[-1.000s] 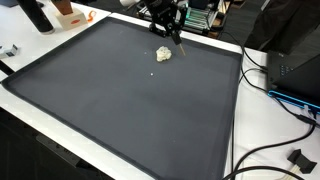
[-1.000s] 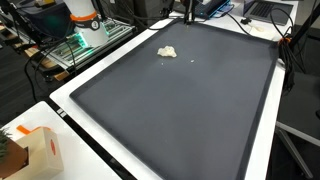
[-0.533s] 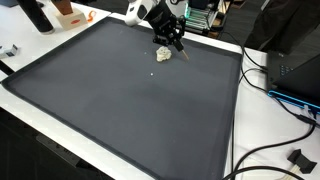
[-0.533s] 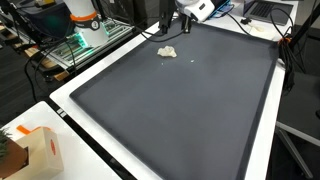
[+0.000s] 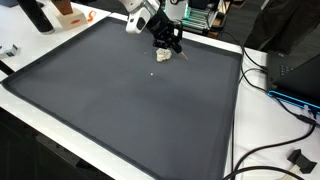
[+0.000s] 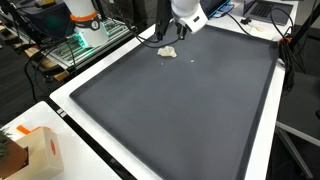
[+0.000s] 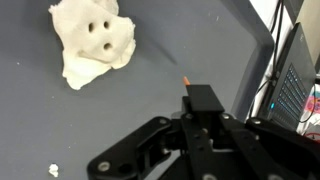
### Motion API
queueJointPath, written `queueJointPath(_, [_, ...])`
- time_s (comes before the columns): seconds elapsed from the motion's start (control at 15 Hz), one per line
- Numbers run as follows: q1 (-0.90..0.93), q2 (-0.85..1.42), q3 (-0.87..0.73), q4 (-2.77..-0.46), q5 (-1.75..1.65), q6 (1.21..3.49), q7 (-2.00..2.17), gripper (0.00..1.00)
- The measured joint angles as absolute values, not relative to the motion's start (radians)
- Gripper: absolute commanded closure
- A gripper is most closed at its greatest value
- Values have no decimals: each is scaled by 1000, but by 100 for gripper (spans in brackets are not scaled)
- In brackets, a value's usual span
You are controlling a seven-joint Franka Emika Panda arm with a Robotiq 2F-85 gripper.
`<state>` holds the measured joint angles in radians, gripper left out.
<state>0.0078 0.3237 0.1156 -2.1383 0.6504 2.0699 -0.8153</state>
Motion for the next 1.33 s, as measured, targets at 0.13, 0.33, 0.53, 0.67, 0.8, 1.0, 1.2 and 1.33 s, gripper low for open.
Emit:
queueJointPath(0.13, [5, 325, 114, -2145, 648, 2070, -794, 97])
queueJointPath(0.33, [2, 325, 107, -2153, 646, 2070, -757, 97])
queueJointPath(0.53, [-2, 326, 98, -2159, 646, 2073, -711, 97])
queueJointPath(0.67, [-6, 329, 93, -2162, 646, 2077, -680, 97])
queueJointPath(0.8, [-12, 331, 90, -2168, 646, 2082, -652, 97])
queueJointPath(1.0, [-22, 334, 88, -2179, 647, 2094, -617, 97])
queueJointPath(1.2, [-31, 338, 87, -2182, 652, 2097, -591, 97])
queueJointPath(1.33, [-37, 341, 87, -2183, 662, 2097, -587, 97])
